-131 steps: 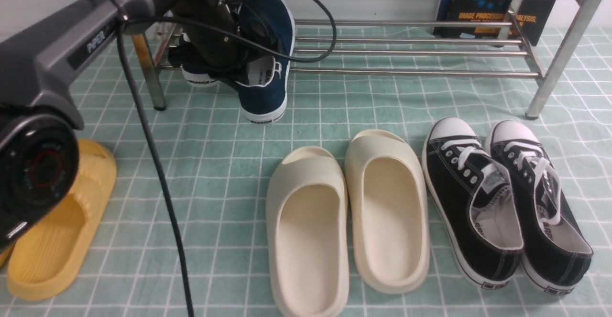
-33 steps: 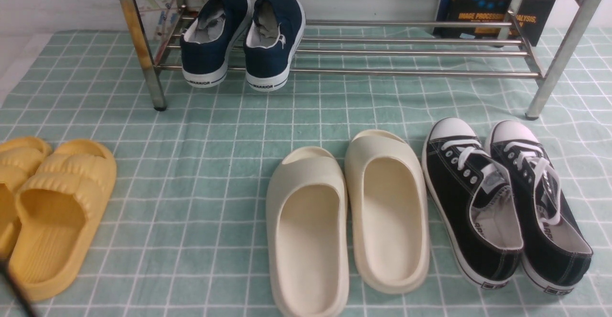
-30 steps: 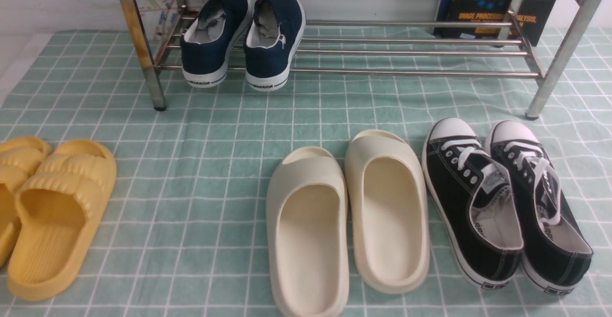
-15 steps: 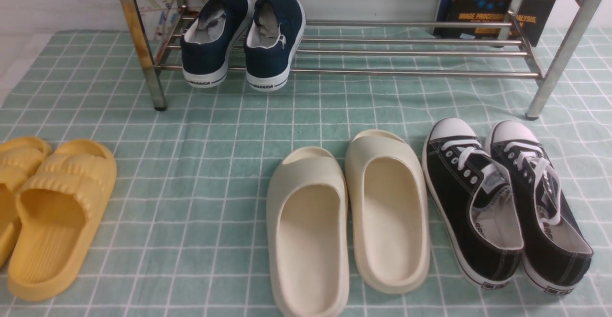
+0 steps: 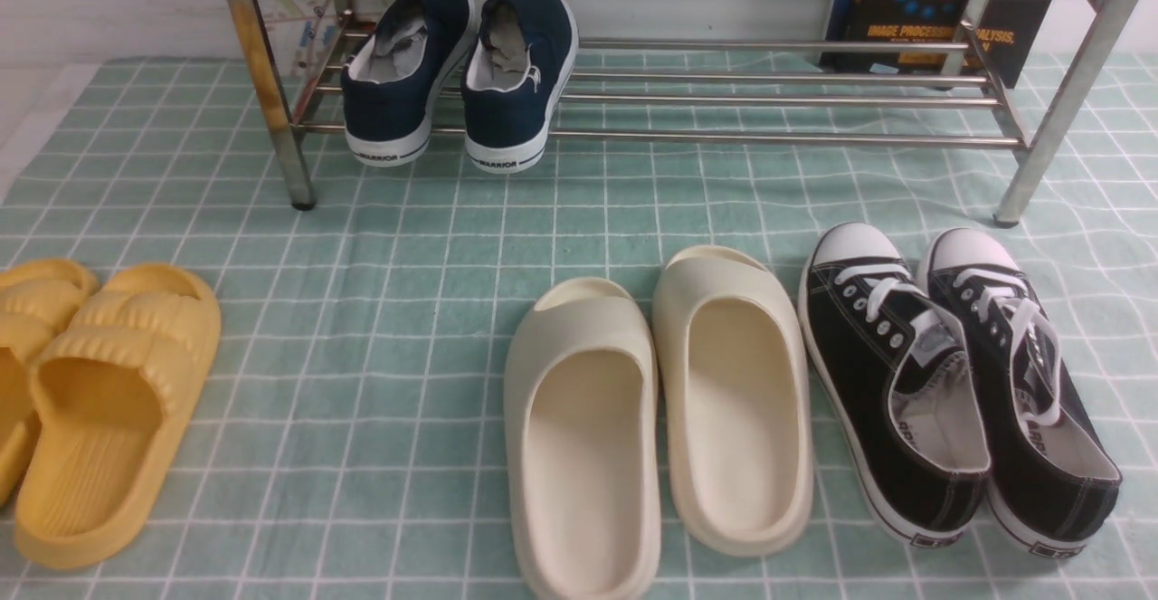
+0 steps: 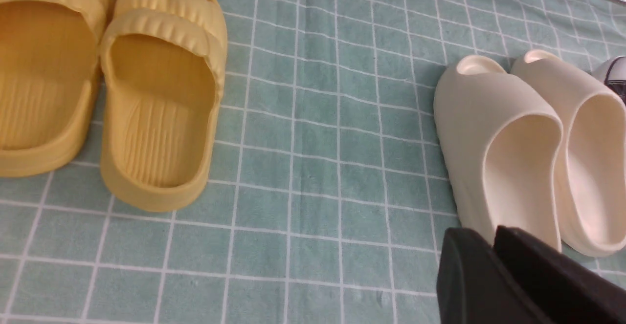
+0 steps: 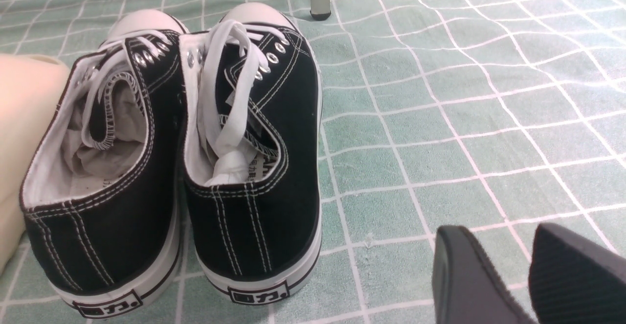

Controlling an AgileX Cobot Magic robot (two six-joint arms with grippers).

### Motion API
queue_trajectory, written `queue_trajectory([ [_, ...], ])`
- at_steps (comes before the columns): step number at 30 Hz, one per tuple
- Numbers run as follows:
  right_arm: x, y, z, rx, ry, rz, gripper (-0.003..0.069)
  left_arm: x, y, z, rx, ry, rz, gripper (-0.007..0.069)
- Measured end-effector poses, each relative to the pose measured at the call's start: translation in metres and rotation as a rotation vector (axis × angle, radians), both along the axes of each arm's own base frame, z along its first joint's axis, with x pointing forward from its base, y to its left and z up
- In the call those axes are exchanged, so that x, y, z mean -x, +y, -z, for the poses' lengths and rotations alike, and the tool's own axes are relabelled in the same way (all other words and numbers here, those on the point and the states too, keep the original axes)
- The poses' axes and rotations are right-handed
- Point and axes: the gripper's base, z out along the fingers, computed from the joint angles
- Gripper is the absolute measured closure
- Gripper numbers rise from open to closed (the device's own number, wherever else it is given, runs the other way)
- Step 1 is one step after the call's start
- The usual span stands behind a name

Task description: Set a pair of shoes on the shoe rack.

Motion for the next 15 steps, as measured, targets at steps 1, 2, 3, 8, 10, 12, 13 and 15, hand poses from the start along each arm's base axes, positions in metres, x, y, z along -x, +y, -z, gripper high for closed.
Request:
queue_trajectory([
  [1,0.0,0.0,0.0,0.0,0.0,0.0,0.042,0.0,0.0,0.0,-0.002,0.0,-0.001,0.0534],
  [2,0.0,0.0,0.0,0.0,0.0,0.0,0.042,0.0,0.001,0.001,-0.011,0.003,-0.007,0.0534],
  [3,0.0,0.0,0.0,0.0,0.0,0.0,0.042,0.0,0.001,0.001,-0.012,0.003,-0.008,0.0534],
  [8,0.0,0.0,0.0,0.0,0.0,0.0,0.042,-0.001,0.003,0.0,-0.034,-0.004,-0.018,0.0544],
  [10,0.0,0.0,0.0,0.0,0.0,0.0,0.042,-0.002,0.003,0.002,-0.036,-0.008,-0.016,0.0565],
  [12,0.0,0.0,0.0,0.0,0.0,0.0,0.042,-0.005,0.002,0.011,-0.047,-0.04,-0.005,0.0627],
  [13,0.0,0.0,0.0,0.0,0.0,0.0,0.042,-0.005,0.002,0.012,-0.048,-0.044,-0.003,0.0633],
  [15,0.0,0.0,0.0,0.0,0.0,0.0,0.042,-0.008,0.001,0.031,-0.063,-0.121,0.019,0.0638],
])
